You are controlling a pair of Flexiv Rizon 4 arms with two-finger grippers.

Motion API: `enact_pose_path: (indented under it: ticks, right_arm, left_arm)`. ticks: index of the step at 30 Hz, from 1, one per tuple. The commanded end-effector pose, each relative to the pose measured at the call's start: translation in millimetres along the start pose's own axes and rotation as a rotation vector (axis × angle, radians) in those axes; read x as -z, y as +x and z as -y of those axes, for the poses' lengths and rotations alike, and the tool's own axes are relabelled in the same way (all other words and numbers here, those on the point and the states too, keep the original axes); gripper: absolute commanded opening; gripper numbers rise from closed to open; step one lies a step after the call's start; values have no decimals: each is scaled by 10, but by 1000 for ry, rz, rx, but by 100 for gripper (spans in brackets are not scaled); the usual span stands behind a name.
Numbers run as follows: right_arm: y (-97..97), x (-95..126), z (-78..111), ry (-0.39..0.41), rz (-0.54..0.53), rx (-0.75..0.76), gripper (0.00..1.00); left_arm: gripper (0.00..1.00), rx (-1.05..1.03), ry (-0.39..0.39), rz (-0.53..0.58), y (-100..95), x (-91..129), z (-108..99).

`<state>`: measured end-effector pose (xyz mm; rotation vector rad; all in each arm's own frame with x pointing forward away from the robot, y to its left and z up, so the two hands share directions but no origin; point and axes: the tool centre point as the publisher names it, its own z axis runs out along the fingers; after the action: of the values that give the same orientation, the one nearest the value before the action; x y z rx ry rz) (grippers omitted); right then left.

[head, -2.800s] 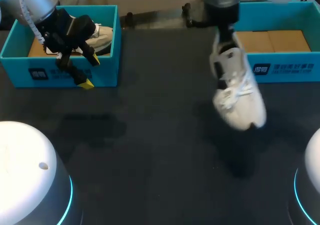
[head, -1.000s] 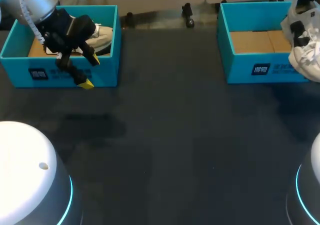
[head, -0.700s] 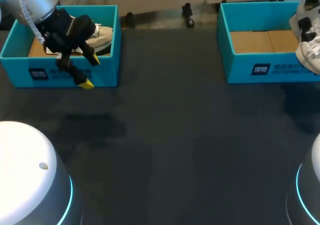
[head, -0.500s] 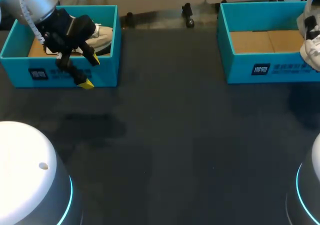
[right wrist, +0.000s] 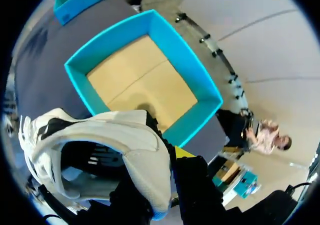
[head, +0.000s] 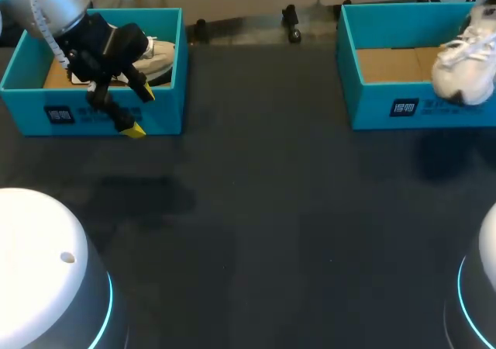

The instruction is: Take the shoe out of the shoebox, open the shoe tongue, remove and reinsert the insole, then place the shoe into the shoebox

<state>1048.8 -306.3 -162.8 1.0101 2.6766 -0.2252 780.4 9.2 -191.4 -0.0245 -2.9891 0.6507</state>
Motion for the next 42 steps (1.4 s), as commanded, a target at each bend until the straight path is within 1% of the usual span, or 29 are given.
enact_pose_path:
  ticks: [1, 3, 6, 10, 11, 16, 22, 24, 27, 32, 34, 35, 42]
  right_arm:
    - [10, 57, 41, 31, 4, -116, 0]
    - [26, 53, 93, 44, 5, -194, 0]
    - [29, 44, 150, 35, 32, -308, 0]
    - [14, 70, 177, 35, 69, -425, 0]
    - [11, 76, 189, 46, 78, -474, 0]
    - [35, 79, 231, 73, 93, -616, 0]
    - [91, 64, 315, 121, 70, -747, 0]
    - [125, 74, 348, 140, 60, -817, 0]
    - [164, 53, 404, 147, 68, -890, 0]
    - [164, 39, 415, 148, 80, -949, 0]
    - [158, 32, 413, 137, 97, -940, 0]
    - [132, 24, 396, 96, 124, -902, 0]
    - [132, 24, 396, 96, 124, -902, 0]
  left_arm:
    - [100, 0, -3, 1, 6, 1, -1]
    - [100, 0, -3, 1, 6, 1, -1]
    - [100, 0, -3, 1, 6, 1, -1]
    - [100, 0, -3, 1, 6, 1, -1]
    - [100, 0, -3, 1, 6, 1, -1]
    - [100, 0, -3, 1, 6, 1, -1]
    - [100, 0, -3, 1, 6, 1, -1]
    - [100, 0, -3, 1, 6, 1, -1]
    - [100, 0, -3, 1, 6, 1, -1]
    - [100, 0, -3, 1, 6, 1, -1]
    - [100, 0, -3, 1, 6, 1, -1]
    - [100, 0, -3, 1, 6, 1, -1]
    - [100, 0, -3, 1, 6, 1, -1]
